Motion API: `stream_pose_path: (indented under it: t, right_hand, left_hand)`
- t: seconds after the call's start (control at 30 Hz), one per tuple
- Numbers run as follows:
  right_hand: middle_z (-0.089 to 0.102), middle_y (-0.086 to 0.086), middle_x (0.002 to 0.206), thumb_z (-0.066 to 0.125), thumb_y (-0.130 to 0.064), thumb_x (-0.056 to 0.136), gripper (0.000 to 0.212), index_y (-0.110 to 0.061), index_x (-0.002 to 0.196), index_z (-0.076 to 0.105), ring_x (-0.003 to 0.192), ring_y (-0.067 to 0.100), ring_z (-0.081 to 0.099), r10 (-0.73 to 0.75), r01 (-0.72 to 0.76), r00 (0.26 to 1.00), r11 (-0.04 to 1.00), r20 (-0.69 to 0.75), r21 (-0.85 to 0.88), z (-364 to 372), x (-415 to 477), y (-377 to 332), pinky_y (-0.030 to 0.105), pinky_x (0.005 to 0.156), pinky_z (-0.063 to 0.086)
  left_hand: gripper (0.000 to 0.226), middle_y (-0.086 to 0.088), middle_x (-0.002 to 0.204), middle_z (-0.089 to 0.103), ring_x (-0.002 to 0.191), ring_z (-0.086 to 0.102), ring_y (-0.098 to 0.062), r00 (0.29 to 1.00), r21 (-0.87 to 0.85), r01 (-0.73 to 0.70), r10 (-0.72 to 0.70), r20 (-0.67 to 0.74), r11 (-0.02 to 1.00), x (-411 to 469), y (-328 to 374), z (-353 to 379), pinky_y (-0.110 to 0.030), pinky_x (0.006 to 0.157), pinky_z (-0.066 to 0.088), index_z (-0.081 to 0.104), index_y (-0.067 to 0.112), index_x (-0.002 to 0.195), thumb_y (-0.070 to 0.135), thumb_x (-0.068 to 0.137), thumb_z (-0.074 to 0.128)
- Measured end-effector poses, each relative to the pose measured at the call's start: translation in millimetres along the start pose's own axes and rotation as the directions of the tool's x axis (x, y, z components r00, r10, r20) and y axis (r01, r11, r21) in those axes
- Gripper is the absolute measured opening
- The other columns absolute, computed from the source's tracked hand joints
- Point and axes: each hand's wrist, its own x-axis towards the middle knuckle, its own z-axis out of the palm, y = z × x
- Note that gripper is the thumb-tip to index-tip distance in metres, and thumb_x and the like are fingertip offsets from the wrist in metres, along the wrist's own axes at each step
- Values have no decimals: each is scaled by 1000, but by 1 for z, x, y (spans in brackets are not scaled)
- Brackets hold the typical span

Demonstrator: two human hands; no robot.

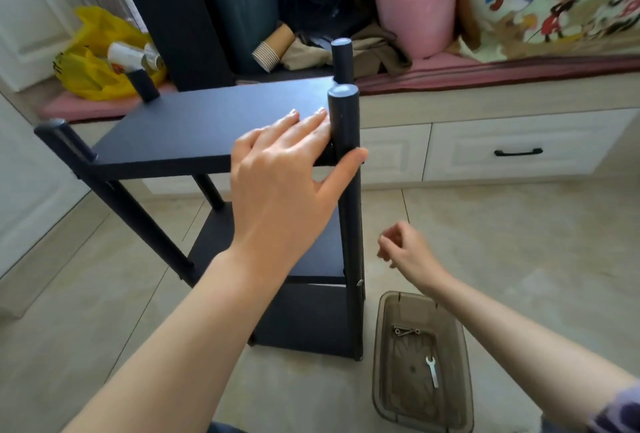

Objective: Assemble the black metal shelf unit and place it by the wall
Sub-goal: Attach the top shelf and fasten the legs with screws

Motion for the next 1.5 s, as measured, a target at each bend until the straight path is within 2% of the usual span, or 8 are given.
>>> stream_pose_path:
  t: [0.3, 0.4, 0.7, 0.9, 1.0, 1.17, 1.3, 1.5]
  right_hand:
    - [71, 12, 73, 45, -18, 104, 17, -3, 113, 49, 70, 26, 70, -48, -36, 989, 841, 142, 540, 13, -34, -112, 47, 79, 55]
    - [64, 15, 61, 39, -12, 103, 22, 0, 120, 47, 60, 31, 62, -31, -63, 985, 851, 169, 522, 16, -33, -115, 53, 77, 51]
    - [55, 14, 52, 35, -11, 103, 12, -5, 109, 43, 48, 27, 51, -52, -24, 984, 911, 172, 412, 28, 3, -159, 38, 55, 46]
    - [48, 18, 66, 34, -15, 106, 8, -10, 101, 39, 42, 23, 47, -107, 38, 973, 948, 205, 316, 59, 28, -219, 34, 47, 41]
    - [47, 17, 73, 29, -18, 107, 14, -14, 95, 35, 41, 19, 45, -164, 108, 959, 966, 233, 233, 81, 40, -253, 27, 42, 39]
    - [52, 13, 92, 33, -25, 107, 12, -15, 104, 39, 66, 22, 53, -209, 189, 934, 977, 289, 94, 133, 44, -276, 22, 42, 44]
    - [58, 9, 91, 36, -29, 107, 13, -19, 106, 45, 77, 22, 58, -269, 285, 907, 959, 325, -3, 173, 30, -255, 33, 60, 56]
    - [57, 8, 76, 38, -32, 106, 11, -25, 99, 43, 68, 23, 60, -333, 409, 848, 906, 411, -108, 217, 13, -215, 38, 58, 60]
  left_hand:
    - [56, 2, 127, 70, 126, 61, -24, 1000, 76, -14, 14, -8, 997, 5, -1, 1, -45, 105, 41, 74, 20, 121, 59, 93, 45]
    - [56, 3, 126, 70, 126, 62, -24, 1000, 92, -5, 6, -8, 996, 6, -4, 2, -45, 105, 42, 73, 21, 122, 60, 93, 45]
    - [59, 4, 125, 71, 124, 63, -26, 993, 68, 107, -104, -47, 992, 30, -36, -13, -45, 102, 45, 73, 24, 122, 63, 92, 40]
    - [62, 0, 112, 75, 109, 67, -29, 949, 138, 315, -312, -39, 939, 51, -83, -51, -40, 93, 50, 72, 29, 118, 70, 92, 34]
    - [50, 5, 91, 73, 86, 68, -19, 901, 108, 432, -423, -101, 895, 51, -119, -74, -32, 72, 48, 71, 32, 111, 69, 95, 43]
    - [39, 12, 72, 70, 74, 68, -10, 768, -181, 597, -623, -152, 781, 3, -173, -105, -36, 72, 56, 76, 27, 91, 61, 93, 58]
    - [29, 5, 69, 74, 71, 68, -8, 605, -425, 729, -795, 34, 537, -62, -208, -114, -32, 67, 53, 77, 22, 81, 50, 87, 70]
    - [10, 16, 65, 73, 61, 66, 9, 324, -623, 771, -924, 203, 134, -144, -238, -101, -2, 54, 42, 75, 20, 82, 27, 80, 82]
